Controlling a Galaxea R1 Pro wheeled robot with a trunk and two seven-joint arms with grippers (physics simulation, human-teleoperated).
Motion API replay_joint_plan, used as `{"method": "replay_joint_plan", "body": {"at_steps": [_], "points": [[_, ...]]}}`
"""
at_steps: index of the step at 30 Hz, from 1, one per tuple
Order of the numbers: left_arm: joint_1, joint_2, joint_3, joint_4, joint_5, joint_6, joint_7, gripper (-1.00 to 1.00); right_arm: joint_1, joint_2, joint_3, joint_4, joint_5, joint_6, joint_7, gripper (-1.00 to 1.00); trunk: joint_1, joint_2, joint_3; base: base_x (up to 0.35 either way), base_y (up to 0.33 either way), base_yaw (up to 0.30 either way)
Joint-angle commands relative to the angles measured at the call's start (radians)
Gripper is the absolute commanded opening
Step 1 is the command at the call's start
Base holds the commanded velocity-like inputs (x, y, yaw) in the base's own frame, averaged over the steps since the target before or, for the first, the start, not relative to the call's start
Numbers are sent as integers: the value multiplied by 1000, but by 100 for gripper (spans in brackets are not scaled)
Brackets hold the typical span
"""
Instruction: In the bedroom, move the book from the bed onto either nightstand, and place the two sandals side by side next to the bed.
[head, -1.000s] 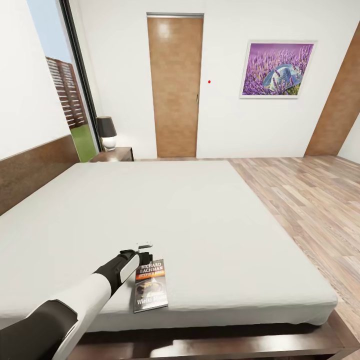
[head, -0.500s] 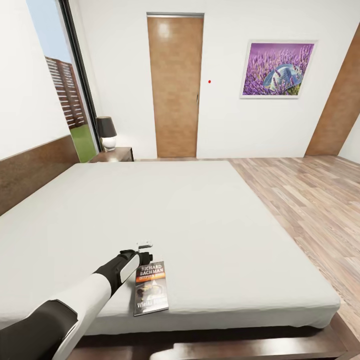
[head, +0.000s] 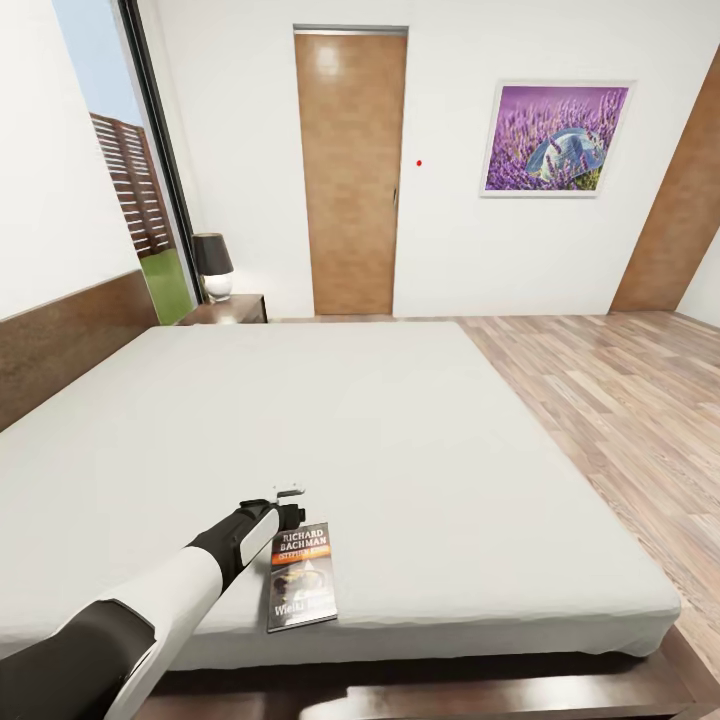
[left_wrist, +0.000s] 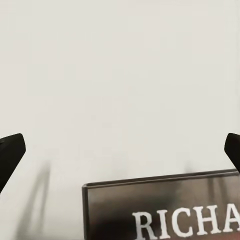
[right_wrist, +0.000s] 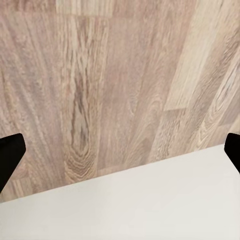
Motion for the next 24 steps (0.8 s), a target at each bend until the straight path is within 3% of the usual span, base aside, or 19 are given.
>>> {"method": "replay_joint_plan", "body": {"at_steps": [1, 13, 18, 24], "points": [[0, 1, -8, -2, 10, 3, 8, 100, -1, 0, -9, 2, 10, -6, -3, 100, 0, 0, -1, 0, 0, 0], [0, 1, -8, -2, 11, 3, 5, 100, -1, 0, -9, 1, 10, -6, -3, 100, 0, 0, -1, 0, 0, 0], [0, 1, -8, -2, 11, 3, 4, 100, -1, 0, -9, 1, 10, -6, -3, 100, 19, -35, -16, 0, 0, 0], [0, 1, -8, -2, 11, 3, 3, 100, -1, 0, -9, 0, 10, -6, -3, 100, 19, -35, -16, 0, 0, 0]]}}
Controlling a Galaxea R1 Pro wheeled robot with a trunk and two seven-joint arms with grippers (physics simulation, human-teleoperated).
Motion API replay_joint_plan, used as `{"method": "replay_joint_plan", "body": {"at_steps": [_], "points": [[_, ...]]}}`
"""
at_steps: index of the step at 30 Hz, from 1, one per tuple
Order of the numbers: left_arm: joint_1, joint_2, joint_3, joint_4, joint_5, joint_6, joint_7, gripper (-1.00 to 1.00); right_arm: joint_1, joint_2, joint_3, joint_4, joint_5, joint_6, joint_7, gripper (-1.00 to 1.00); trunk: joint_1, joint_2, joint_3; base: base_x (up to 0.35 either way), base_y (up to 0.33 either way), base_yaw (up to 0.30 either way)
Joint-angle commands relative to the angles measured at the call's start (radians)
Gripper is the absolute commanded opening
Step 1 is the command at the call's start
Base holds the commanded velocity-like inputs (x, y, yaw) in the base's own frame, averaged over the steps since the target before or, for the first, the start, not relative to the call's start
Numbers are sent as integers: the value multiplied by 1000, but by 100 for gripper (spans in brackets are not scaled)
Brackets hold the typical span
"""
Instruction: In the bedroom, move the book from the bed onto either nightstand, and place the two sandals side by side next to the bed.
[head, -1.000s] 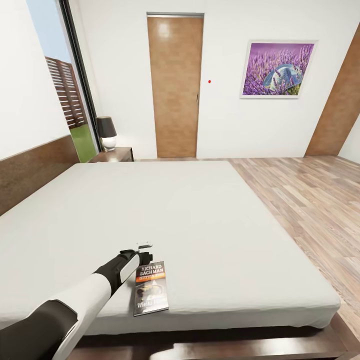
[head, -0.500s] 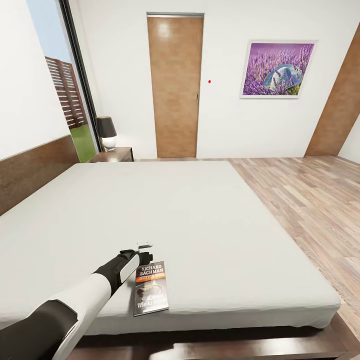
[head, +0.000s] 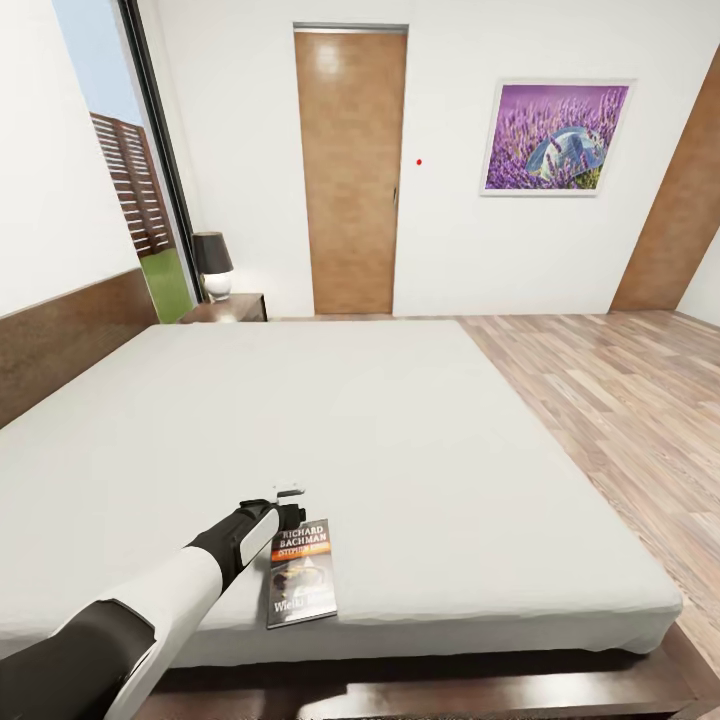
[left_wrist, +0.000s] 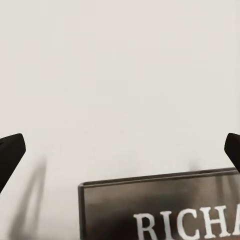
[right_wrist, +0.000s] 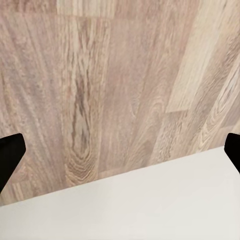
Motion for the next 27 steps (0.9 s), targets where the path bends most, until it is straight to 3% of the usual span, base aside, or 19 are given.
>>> {"method": "replay_joint_plan", "body": {"at_steps": [1, 17, 23, 27], "points": [[0, 1, -8, -2, 10, 3, 8, 100, -1, 0, -9, 2, 10, -6, -3, 100, 0, 0, -1, 0, 0, 0], [0, 1, -8, -2, 11, 3, 8, 100, -1, 0, -9, 2, 10, -6, -3, 100, 0, 0, -1, 0, 0, 0], [0, 1, -8, -2, 11, 3, 8, 100, -1, 0, -9, 3, 10, -5, -3, 100, 23, -42, -19, 0, 0, 0], [0, 1, -8, -2, 11, 3, 8, 100, -1, 0, -9, 3, 10, -6, -3, 100, 23, -42, -19, 0, 0, 0]]}}
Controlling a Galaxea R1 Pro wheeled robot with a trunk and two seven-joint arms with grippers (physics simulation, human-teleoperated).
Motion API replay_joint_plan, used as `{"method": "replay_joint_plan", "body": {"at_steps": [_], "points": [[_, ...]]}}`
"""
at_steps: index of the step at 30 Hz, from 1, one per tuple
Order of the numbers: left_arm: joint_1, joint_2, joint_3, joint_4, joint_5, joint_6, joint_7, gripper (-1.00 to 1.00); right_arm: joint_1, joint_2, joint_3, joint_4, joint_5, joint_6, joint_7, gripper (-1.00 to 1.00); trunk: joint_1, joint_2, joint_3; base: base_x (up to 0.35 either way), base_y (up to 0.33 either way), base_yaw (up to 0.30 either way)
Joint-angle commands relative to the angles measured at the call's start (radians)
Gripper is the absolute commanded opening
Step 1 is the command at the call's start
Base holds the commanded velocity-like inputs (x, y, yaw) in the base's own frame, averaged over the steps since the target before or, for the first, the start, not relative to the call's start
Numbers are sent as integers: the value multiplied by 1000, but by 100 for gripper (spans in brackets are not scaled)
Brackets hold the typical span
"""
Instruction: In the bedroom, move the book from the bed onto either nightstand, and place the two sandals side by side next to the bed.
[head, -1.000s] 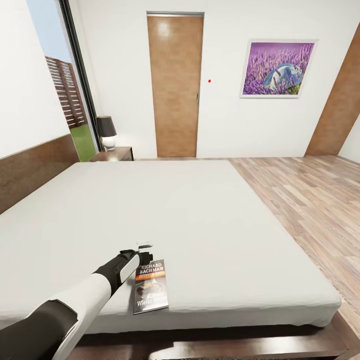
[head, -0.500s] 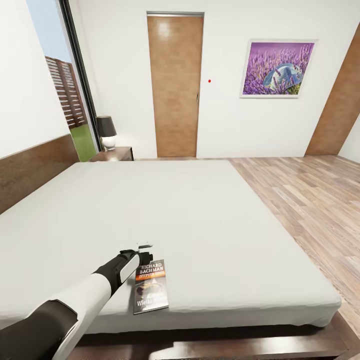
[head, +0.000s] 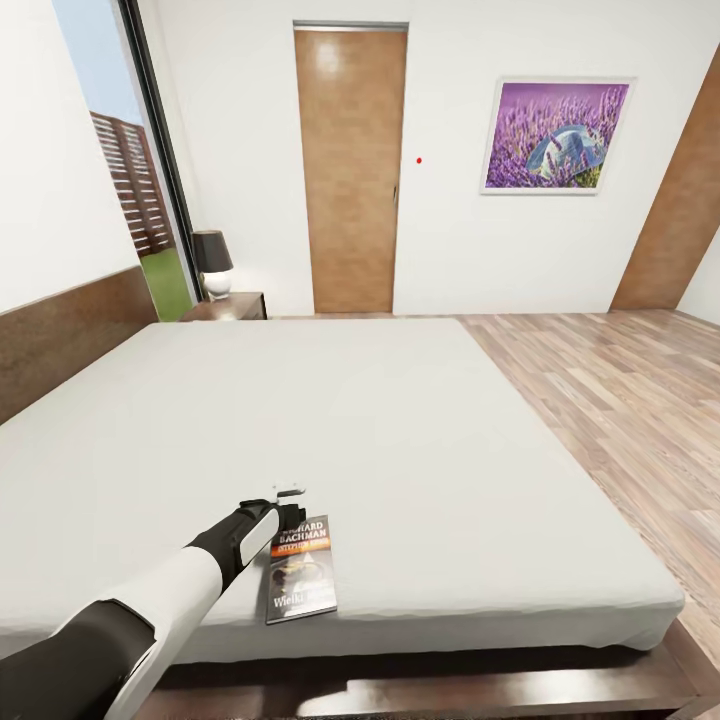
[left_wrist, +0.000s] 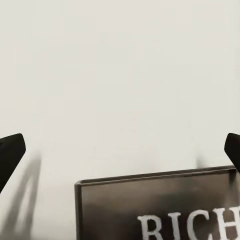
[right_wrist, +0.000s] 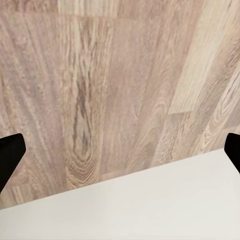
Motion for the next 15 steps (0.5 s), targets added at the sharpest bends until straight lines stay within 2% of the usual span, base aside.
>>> {"method": "replay_joint_plan", "body": {"at_steps": [1, 15], "points": [[0, 1, -8, -2, 11, 3, 8, 100, -1, 0, -9, 2, 10, -6, -3, 100, 0, 0, -1, 0, 0, 0], [0, 1, -8, -2, 10, 3, 8, 100, -1, 0, -9, 2, 10, -6, -3, 100, 0, 0, -1, 0, 0, 0]]}}
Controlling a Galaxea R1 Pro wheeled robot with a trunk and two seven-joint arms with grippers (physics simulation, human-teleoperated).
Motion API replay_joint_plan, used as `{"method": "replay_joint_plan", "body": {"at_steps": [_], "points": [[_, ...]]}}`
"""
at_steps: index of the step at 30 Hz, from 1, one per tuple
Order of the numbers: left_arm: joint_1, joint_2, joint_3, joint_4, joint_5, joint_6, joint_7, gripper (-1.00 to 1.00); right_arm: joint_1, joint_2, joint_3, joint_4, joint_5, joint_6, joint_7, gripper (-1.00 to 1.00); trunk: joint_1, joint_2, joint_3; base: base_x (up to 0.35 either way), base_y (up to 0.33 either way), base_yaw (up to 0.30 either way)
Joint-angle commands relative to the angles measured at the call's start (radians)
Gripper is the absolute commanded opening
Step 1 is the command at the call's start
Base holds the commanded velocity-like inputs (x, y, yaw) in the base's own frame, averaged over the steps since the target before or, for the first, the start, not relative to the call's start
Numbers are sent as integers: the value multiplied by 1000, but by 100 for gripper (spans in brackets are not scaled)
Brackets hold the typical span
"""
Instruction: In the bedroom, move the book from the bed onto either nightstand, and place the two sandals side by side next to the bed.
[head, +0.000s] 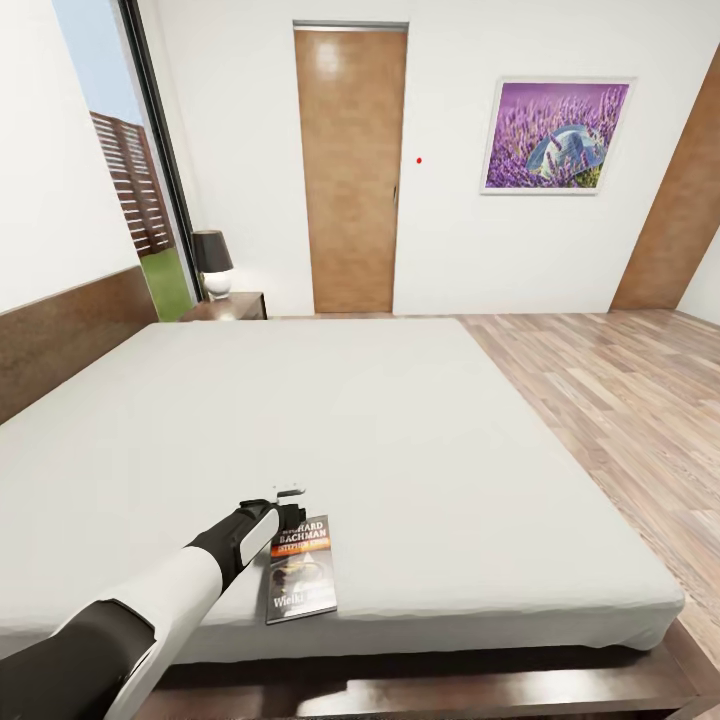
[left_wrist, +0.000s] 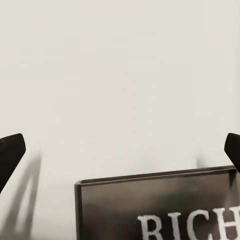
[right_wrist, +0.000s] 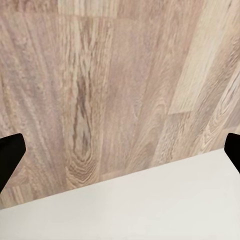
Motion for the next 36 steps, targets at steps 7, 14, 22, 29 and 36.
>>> {"method": "replay_joint_plan", "body": {"at_steps": [7, 14, 22, 29, 36], "points": [[0, 1, -8, -2, 11, 3, 8, 100, -1, 0, -9, 1, 10, -5, -3, 100, 0, 0, -1, 0, 0, 0], [0, 1, -8, -2, 11, 3, 8, 100, -1, 0, -9, 1, 10, -5, -3, 100, 15, -28, -13, 0, 0, 0], [0, 1, -8, -2, 11, 3, 8, 100, -1, 0, -9, 1, 10, -5, -3, 100, 15, -28, -13, 0, 0, 0], [0, 1, -9, -2, 11, 3, 8, 100, -1, 0, -9, 1, 10, -5, -3, 100, 15, -28, -13, 0, 0, 0], [0, 1, -9, -2, 11, 3, 8, 100, -1, 0, -9, 0, 10, -5, -3, 100, 15, -28, -13, 0, 0, 0]]}}
